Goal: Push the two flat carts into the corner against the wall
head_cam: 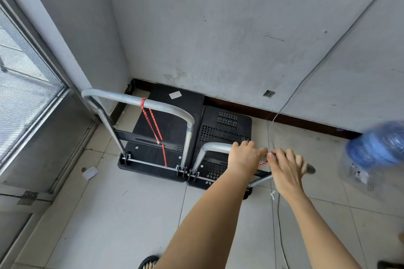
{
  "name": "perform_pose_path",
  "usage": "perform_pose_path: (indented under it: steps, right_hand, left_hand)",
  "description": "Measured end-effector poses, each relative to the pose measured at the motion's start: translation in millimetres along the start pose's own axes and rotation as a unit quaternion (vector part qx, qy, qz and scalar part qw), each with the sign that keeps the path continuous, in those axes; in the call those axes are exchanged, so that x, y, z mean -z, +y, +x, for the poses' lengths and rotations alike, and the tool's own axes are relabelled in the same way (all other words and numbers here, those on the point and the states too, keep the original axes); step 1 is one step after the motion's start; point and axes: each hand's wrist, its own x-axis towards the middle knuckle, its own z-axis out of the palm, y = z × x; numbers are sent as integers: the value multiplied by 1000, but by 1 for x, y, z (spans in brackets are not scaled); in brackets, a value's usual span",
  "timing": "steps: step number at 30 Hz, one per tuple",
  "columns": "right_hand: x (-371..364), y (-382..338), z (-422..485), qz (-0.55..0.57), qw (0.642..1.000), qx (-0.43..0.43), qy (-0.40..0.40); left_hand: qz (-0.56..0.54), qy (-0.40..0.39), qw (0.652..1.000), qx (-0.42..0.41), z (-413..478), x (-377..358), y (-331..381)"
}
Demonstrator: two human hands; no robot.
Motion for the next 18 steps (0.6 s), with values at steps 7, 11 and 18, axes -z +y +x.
perform_pose_path:
  steps: [7, 11, 18]
  right_hand:
    - [1, 2, -1, -8, 1000, 6, -1]
    - [3, 2, -1, -23, 1000, 13, -11]
    - [26, -12, 5, -27, 992, -15, -119]
  left_hand:
    - [19, 7, 1000, -10, 1, -3, 1]
    - [33, -2, 999, -12, 2, -3, 0]
    - [64, -26, 997, 37, -3, 40, -31]
